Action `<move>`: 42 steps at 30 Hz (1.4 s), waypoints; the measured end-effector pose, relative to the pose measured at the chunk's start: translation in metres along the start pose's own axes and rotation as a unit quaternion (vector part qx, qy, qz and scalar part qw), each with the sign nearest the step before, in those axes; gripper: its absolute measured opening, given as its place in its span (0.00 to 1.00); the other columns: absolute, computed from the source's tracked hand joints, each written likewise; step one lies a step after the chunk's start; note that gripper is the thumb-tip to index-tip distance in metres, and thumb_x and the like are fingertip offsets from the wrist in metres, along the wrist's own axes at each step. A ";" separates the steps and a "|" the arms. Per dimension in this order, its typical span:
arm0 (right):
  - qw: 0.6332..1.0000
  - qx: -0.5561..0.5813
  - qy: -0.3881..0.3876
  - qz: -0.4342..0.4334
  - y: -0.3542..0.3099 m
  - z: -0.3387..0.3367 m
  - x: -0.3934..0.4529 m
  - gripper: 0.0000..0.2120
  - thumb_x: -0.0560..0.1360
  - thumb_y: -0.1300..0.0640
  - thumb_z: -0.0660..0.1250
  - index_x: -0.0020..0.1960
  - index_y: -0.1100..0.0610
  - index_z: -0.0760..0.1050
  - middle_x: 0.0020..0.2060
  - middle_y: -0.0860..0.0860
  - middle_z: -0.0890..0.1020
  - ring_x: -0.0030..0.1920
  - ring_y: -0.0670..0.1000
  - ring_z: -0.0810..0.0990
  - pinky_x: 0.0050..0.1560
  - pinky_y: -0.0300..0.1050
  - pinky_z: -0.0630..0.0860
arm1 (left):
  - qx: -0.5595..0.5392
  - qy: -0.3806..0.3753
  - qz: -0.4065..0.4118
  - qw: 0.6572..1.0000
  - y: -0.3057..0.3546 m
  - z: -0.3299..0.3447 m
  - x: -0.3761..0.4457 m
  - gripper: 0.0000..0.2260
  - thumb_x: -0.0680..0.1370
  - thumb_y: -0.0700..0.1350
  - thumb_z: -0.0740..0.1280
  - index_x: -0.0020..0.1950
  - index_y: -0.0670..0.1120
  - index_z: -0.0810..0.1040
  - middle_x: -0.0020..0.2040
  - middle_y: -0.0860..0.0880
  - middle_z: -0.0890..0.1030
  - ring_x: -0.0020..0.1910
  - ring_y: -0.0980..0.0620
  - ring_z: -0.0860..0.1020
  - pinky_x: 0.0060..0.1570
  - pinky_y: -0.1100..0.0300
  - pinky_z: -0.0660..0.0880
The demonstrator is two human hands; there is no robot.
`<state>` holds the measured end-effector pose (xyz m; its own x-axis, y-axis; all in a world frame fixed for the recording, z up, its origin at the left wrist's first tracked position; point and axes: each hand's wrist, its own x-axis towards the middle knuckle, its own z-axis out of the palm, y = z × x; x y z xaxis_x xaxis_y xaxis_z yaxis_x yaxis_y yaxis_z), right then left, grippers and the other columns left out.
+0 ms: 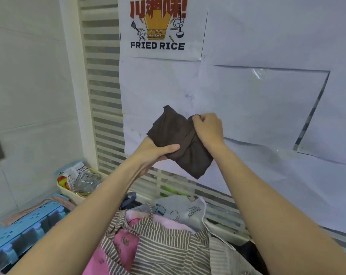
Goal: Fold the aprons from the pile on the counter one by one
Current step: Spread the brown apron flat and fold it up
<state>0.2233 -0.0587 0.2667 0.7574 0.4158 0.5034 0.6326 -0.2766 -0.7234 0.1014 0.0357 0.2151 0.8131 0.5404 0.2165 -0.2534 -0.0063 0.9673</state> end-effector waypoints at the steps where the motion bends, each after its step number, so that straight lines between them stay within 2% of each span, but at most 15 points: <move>1: 0.997 0.059 0.001 0.045 -0.007 -0.006 0.007 0.19 0.75 0.59 0.60 0.27 0.58 0.61 0.24 0.51 0.66 0.27 0.50 0.63 0.30 0.44 0.60 | -0.007 0.003 0.015 1.000 0.004 0.003 0.002 0.26 0.70 0.36 0.74 0.64 0.50 0.71 0.60 0.51 0.78 0.57 0.53 0.78 0.50 0.58 0.79; 4: 0.964 0.229 -0.007 0.136 -0.034 -0.027 0.029 0.12 0.71 0.62 0.62 0.30 0.60 0.69 0.27 0.52 0.74 0.29 0.51 0.70 0.33 0.40 0.67 | -0.048 0.008 0.069 0.996 0.020 0.013 0.012 0.21 0.71 0.34 0.71 0.59 0.51 0.73 0.57 0.52 0.80 0.53 0.56 0.80 0.44 0.62 0.79; 7: 0.950 0.285 -0.010 0.125 -0.063 -0.053 0.050 0.08 0.71 0.66 0.60 0.33 0.61 0.71 0.28 0.53 0.76 0.28 0.50 0.72 0.28 0.36 0.70 | -0.072 -0.020 0.100 0.992 0.044 0.020 0.026 0.17 0.74 0.35 0.69 0.60 0.49 0.75 0.57 0.51 0.81 0.53 0.54 0.81 0.47 0.62 0.79; 11: 0.959 0.277 0.011 0.050 -0.120 -0.090 0.084 0.08 0.72 0.66 0.60 0.34 0.61 0.71 0.20 0.51 0.76 0.30 0.50 0.73 0.29 0.37 0.69 | -0.088 -0.077 0.136 0.984 0.101 0.023 0.059 0.13 0.76 0.36 0.66 0.59 0.44 0.76 0.55 0.47 0.83 0.52 0.50 0.82 0.50 0.59 0.79; 13: 0.968 0.251 0.018 0.010 -0.153 -0.101 0.100 0.08 0.72 0.67 0.60 0.34 0.61 0.70 0.18 0.50 0.75 0.22 0.46 0.70 0.23 0.34 0.65 | -0.101 -0.074 0.160 0.979 0.133 0.018 0.079 0.15 0.76 0.38 0.67 0.62 0.44 0.75 0.57 0.48 0.82 0.52 0.50 0.82 0.52 0.57 0.79; 16: 0.977 0.208 0.042 -0.034 -0.193 -0.105 0.128 0.02 0.71 0.67 0.61 0.42 0.63 0.71 0.28 0.55 0.78 0.14 0.43 0.66 0.18 0.31 0.61 | -0.100 -0.063 0.207 0.971 0.174 0.001 0.104 0.15 0.76 0.42 0.68 0.62 0.46 0.75 0.56 0.49 0.82 0.51 0.50 0.82 0.52 0.57 0.79; 18: 0.981 0.180 0.058 -0.040 -0.214 -0.101 0.146 0.04 0.71 0.68 0.60 0.46 0.63 0.70 0.32 0.57 0.78 0.13 0.43 0.65 0.17 0.31 0.60 | -0.098 -0.065 0.225 0.967 0.193 -0.012 0.119 0.10 0.76 0.43 0.67 0.57 0.47 0.78 0.52 0.49 0.84 0.48 0.51 0.82 0.48 0.60 0.80; 22: 0.967 0.253 0.029 -0.016 -0.258 -0.086 0.171 0.06 0.79 0.67 0.57 0.44 0.63 0.69 0.19 0.52 0.74 0.15 0.44 0.72 0.14 0.32 0.62 | -0.102 -0.033 0.262 0.959 0.225 -0.034 0.152 0.06 0.76 0.40 0.68 0.53 0.45 0.78 0.50 0.47 0.83 0.47 0.51 0.83 0.45 0.63 0.80; 26: 0.953 0.298 0.039 -0.032 -0.297 -0.082 0.205 0.16 0.80 0.68 0.51 0.35 0.64 0.69 0.32 0.56 0.74 0.27 0.49 0.77 0.30 0.35 0.76 | -0.143 -0.005 0.294 0.945 0.260 -0.049 0.181 0.05 0.76 0.39 0.68 0.50 0.48 0.77 0.47 0.49 0.83 0.44 0.53 0.83 0.41 0.65 0.80; 29: 0.974 0.144 0.141 -0.106 -0.320 -0.076 0.237 0.08 0.78 0.69 0.57 0.45 0.63 0.74 0.39 0.56 0.75 0.33 0.47 0.73 0.33 0.35 0.75 | -0.167 -0.009 0.301 0.939 0.286 -0.051 0.202 0.04 0.77 0.40 0.67 0.48 0.49 0.77 0.44 0.51 0.82 0.41 0.54 0.83 0.37 0.66 0.79; 31: 0.966 0.008 0.213 -0.143 -0.331 -0.074 0.259 0.12 0.77 0.66 0.60 0.59 0.64 0.76 0.52 0.58 0.79 0.45 0.50 0.78 0.48 0.40 0.77 | -0.174 -0.022 0.304 0.936 0.299 -0.047 0.216 0.04 0.77 0.40 0.67 0.50 0.47 0.77 0.46 0.50 0.82 0.43 0.54 0.83 0.39 0.65 0.80; 33: 0.948 -0.082 0.263 -0.157 -0.337 -0.073 0.273 0.14 0.77 0.64 0.61 0.61 0.62 0.76 0.57 0.56 0.79 0.56 0.53 0.78 0.55 0.41 0.75 | -0.195 -0.039 0.295 0.935 0.307 -0.042 0.227 0.10 0.77 0.39 0.67 0.58 0.44 0.76 0.50 0.48 0.81 0.46 0.52 0.82 0.41 0.64 0.80; 38: 0.913 -0.194 0.308 -0.183 -0.341 -0.067 0.298 0.09 0.76 0.64 0.64 0.55 0.62 0.78 0.52 0.56 0.80 0.53 0.54 0.79 0.43 0.39 0.70 | -0.226 -0.057 0.271 0.934 0.319 -0.042 0.248 0.19 0.77 0.38 0.67 0.67 0.41 0.72 0.58 0.44 0.80 0.48 0.49 0.82 0.42 0.63 0.81; 40: 0.904 -0.220 0.313 -0.191 -0.340 -0.062 0.303 0.04 0.76 0.65 0.62 0.44 0.62 0.75 0.49 0.57 0.79 0.54 0.56 0.78 0.42 0.41 0.68 | -0.232 -0.059 0.265 0.934 0.320 -0.045 0.253 0.17 0.77 0.38 0.67 0.66 0.40 0.72 0.58 0.43 0.80 0.47 0.49 0.82 0.42 0.62 0.81; 42: 0.893 -0.255 0.313 -0.200 -0.338 -0.056 0.304 0.10 0.77 0.65 0.61 0.37 0.59 0.68 0.48 0.58 0.77 0.55 0.58 0.77 0.42 0.42 0.66 | -0.236 -0.064 0.250 0.937 0.317 -0.047 0.257 0.16 0.77 0.38 0.66 0.64 0.40 0.73 0.57 0.42 0.80 0.45 0.50 0.82 0.42 0.62 0.81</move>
<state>0.2488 0.1128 0.6908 0.2943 0.0480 0.9545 0.7433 -0.6393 -0.1970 0.2052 0.2120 0.5713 0.5795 0.4642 0.6698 -0.7981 0.1571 0.5817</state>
